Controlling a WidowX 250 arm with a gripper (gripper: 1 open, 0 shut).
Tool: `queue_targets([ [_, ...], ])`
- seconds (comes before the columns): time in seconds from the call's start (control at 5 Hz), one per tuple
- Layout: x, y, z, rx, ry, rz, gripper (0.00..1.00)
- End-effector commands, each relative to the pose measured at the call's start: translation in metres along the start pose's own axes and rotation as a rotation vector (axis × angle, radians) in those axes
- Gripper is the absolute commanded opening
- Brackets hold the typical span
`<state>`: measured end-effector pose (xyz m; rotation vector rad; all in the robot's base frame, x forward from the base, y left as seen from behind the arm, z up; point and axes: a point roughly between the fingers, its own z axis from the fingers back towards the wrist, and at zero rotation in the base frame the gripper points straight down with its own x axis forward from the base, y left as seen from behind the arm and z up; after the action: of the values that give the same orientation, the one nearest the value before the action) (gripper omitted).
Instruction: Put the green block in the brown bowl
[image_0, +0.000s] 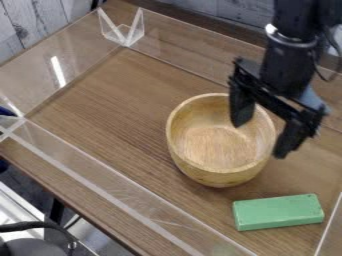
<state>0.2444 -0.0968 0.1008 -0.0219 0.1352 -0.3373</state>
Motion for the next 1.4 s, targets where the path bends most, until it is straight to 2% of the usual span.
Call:
queue_targets([
  [0.0,0.004,-0.021,0.006,-0.001,-0.056,-0.112,1.00],
  [0.2,0.007,-0.036,-0.004,-0.003,-0.048,-0.182,1.00],
  [0.6,0.012,-0.044,-0.029,-0.011,-0.018,-0.255,1.00],
  [0.8,0.015,-0.043,-0.040,-0.010,-0.015,-0.285,1.00],
  [1.2,0.021,-0.040,-0.046,-0.004,-0.033,-0.303,1.00],
])
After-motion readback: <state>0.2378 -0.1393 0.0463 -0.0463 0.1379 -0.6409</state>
